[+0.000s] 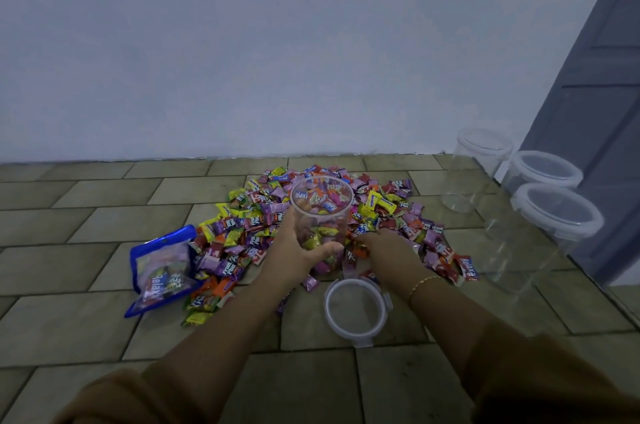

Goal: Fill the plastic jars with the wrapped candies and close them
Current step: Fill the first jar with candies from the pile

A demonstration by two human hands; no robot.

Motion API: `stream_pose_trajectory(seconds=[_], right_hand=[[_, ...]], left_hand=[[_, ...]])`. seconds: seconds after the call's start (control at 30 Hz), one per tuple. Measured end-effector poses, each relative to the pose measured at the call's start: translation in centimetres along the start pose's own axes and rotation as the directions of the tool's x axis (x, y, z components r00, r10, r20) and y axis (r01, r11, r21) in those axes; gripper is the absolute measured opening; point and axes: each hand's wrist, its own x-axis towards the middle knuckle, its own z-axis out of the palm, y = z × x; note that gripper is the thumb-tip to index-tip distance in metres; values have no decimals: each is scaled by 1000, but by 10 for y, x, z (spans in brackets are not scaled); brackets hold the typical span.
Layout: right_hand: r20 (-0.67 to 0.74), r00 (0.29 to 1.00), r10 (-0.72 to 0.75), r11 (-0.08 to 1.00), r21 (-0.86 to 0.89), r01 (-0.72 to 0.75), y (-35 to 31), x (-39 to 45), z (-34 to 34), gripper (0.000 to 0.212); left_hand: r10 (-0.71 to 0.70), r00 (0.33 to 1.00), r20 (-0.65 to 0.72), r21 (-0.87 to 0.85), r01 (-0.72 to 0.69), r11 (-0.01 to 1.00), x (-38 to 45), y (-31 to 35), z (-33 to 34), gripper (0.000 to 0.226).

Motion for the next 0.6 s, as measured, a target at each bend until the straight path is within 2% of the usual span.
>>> stream_pose_trajectory(seconds=[0.13,0.23,0.3,0.43,0.5,0.6], right_hand=[[-68,995,67,984,170,-55,3,-2,-8,39],[-167,978,125,926,374,-55,3,-6,-21,31],[-241,959,146,868,496,-8,0,-10,-34,28],[-410,899,153,769,621,153,-13,-17,-61,21],[-473,867,156,728,649,223,-22,-21,-73,22],[-534,840,90,742,599,302,-36,-24,-83,23]], left_hand=[[-8,1000,2,25,8,1000,3,-4,-2,88],[-7,1000,1,33,7,999,3,-3,-2,77],[1,1000,0,14,-1,1000,3,-1,-1,73],[14,1000,-3,24,-14,1000,3,0,-2,72],[11,1000,3,26,-11,1000,4,-1,-2,71],[15,1000,17,18,-15,1000,3,1,-3,70]])
